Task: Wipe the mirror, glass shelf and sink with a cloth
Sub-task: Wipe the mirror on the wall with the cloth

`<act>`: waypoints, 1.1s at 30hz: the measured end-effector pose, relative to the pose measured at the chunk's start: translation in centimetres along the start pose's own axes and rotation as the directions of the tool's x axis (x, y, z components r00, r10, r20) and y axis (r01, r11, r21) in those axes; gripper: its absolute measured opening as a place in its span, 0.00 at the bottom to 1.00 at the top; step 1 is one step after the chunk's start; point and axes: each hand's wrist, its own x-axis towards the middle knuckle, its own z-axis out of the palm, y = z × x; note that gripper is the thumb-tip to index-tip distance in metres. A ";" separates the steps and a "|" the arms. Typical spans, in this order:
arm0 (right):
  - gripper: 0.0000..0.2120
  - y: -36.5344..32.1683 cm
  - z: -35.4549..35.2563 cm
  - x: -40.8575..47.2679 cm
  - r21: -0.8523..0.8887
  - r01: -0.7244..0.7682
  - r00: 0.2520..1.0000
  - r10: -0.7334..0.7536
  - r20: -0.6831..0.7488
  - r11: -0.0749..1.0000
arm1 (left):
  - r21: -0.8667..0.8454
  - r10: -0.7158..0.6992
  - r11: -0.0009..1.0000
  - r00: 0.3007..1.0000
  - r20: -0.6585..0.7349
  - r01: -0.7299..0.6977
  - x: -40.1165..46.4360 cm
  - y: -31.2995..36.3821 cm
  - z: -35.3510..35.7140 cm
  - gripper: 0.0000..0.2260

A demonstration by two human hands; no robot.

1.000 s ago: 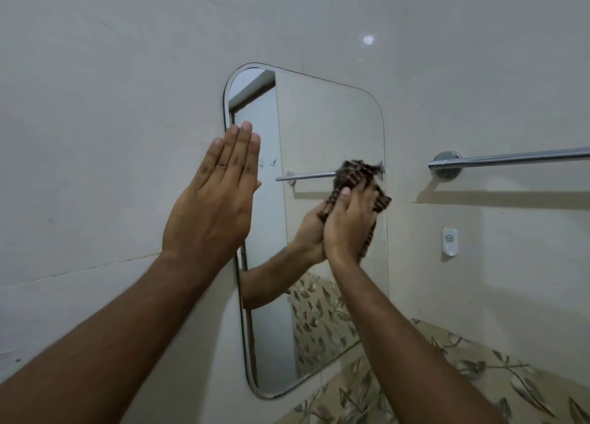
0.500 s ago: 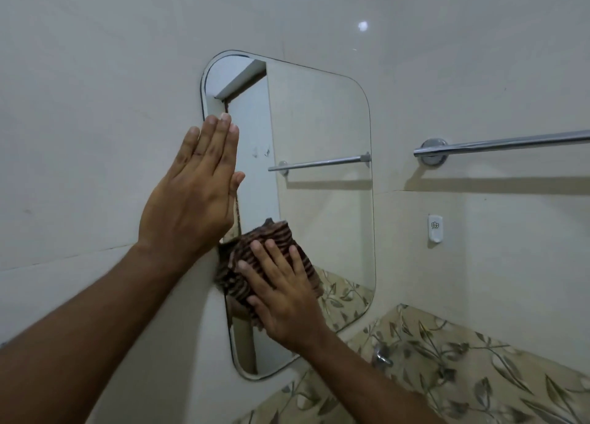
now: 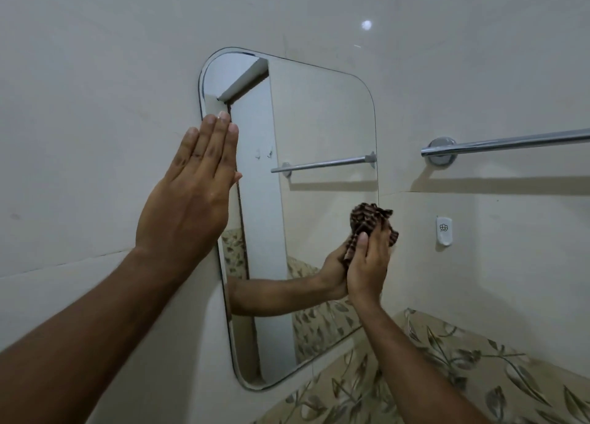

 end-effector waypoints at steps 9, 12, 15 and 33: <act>0.26 -5.2 1.6 -12.3 0.019 0.119 0.990 -0.120 0.072 0.993 | 0.012 -0.016 1.000 1.000 0.016 0.016 0.1 0.2 -0.2 0.23; 0.26 -8.2 1.1 -16.0 0.017 0.359 0.919 -0.356 0.170 0.933 | 0.016 -0.007 1.000 1.000 0.018 0.007 0.1 0.1 -0.1 0.23; 0.26 -8.3 0.3 -18.6 0.011 0.635 0.728 -0.604 0.325 0.772 | 0.014 -0.010 1.000 1.000 0.002 0.010 0.1 0.0 0.1 0.24; 0.30 2.0 -0.6 -6.8 0.065 0.004 0.991 -0.013 0.132 0.998 | -0.039 0.021 0.999 0.994 -0.111 -0.026 -0.5 -0.3 0.3 0.19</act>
